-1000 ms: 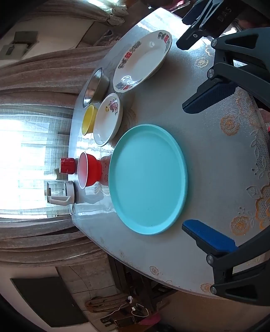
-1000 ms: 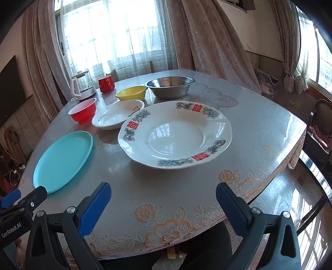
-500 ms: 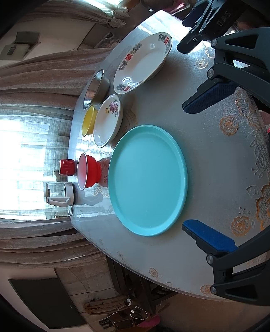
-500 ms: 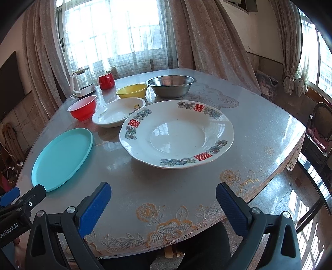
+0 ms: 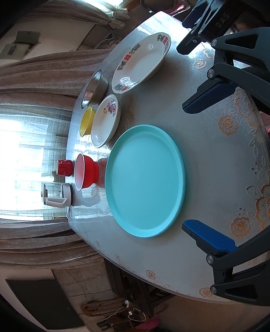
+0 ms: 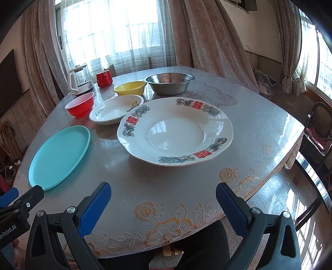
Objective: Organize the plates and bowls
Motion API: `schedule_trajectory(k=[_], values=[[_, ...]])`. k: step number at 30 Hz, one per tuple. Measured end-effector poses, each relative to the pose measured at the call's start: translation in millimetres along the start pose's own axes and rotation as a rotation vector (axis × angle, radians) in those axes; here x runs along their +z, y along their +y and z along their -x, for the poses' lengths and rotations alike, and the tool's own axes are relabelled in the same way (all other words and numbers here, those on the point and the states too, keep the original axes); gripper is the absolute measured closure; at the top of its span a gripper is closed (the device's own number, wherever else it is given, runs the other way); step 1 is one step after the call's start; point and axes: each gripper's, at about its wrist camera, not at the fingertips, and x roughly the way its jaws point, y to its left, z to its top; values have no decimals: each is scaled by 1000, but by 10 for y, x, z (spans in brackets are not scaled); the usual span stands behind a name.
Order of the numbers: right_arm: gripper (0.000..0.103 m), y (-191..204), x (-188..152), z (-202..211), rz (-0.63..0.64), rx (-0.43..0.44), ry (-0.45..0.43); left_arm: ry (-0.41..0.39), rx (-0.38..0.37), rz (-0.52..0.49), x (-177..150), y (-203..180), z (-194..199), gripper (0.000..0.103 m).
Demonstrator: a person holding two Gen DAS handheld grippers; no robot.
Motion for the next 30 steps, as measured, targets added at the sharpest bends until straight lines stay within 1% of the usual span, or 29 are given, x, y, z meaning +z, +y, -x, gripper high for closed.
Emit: schedule_trajectory(k=[13,20,30], values=[[0,5,-13,-26,0,0,8,5,10,1,-3,27,-4,0],[0,80,25,-53,38,20,12,21,29,5,19,90,-48,0],[0,112,41,-70,51,28,13,44,33,6,44,137,-125,0]])
